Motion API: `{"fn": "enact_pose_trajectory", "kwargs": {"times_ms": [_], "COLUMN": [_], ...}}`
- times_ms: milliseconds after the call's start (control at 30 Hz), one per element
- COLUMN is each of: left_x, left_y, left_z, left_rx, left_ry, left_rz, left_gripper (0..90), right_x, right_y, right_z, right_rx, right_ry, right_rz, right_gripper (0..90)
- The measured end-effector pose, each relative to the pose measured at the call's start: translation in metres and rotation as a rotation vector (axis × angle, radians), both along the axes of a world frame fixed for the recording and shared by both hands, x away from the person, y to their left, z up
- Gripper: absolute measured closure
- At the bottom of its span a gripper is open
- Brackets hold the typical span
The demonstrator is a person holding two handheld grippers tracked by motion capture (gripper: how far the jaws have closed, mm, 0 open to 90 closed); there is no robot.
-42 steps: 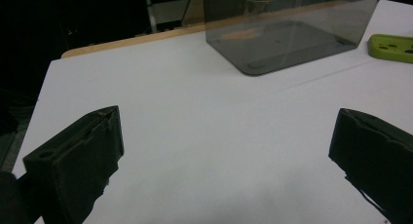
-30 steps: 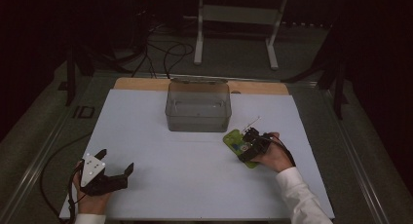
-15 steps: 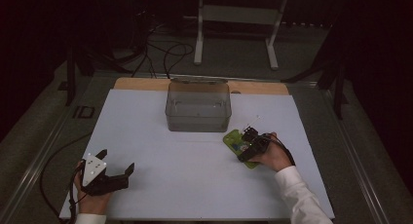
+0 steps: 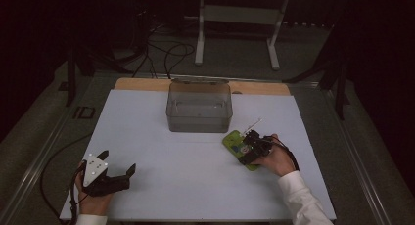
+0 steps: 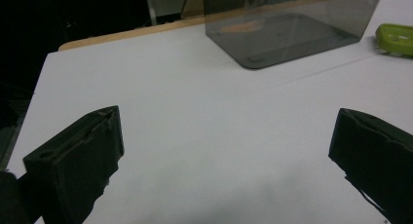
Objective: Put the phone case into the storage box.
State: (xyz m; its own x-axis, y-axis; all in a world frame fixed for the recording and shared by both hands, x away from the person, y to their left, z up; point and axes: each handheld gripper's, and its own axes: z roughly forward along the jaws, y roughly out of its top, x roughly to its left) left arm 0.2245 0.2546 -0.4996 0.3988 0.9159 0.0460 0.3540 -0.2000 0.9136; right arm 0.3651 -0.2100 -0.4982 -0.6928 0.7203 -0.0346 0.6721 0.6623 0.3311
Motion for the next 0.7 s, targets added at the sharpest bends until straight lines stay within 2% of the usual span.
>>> {"fn": "enact_pose_trajectory", "kwargs": {"times_ms": [133, 300, 433, 700], "left_x": [0.0, 0.0, 0.0, 0.001], "left_y": [-0.001, -0.003, -0.008, -0.017], "left_z": [0.001, 0.004, 0.008, 0.019], "left_rx": [-0.005, -0.034, -0.038, -0.069], "left_ry": [0.002, 0.001, 0.0, -0.01], "left_rz": [0.0, -0.006, -0.015, -0.051], "left_gripper": [0.0, 0.0, 0.0, 0.0], "right_x": [-0.004, -0.011, -0.016, -0.022], "right_y": [0.001, 0.001, 0.003, 0.01], "right_z": [0.006, 0.014, 0.022, 0.032], "right_rx": [0.02, 0.047, 0.07, 0.107], "right_ry": [-0.013, -0.055, -0.084, -0.143], "right_rz": [0.009, 0.016, 0.013, 0.04], "right_gripper": [16.1, 16.1, 16.1, 16.1]}}
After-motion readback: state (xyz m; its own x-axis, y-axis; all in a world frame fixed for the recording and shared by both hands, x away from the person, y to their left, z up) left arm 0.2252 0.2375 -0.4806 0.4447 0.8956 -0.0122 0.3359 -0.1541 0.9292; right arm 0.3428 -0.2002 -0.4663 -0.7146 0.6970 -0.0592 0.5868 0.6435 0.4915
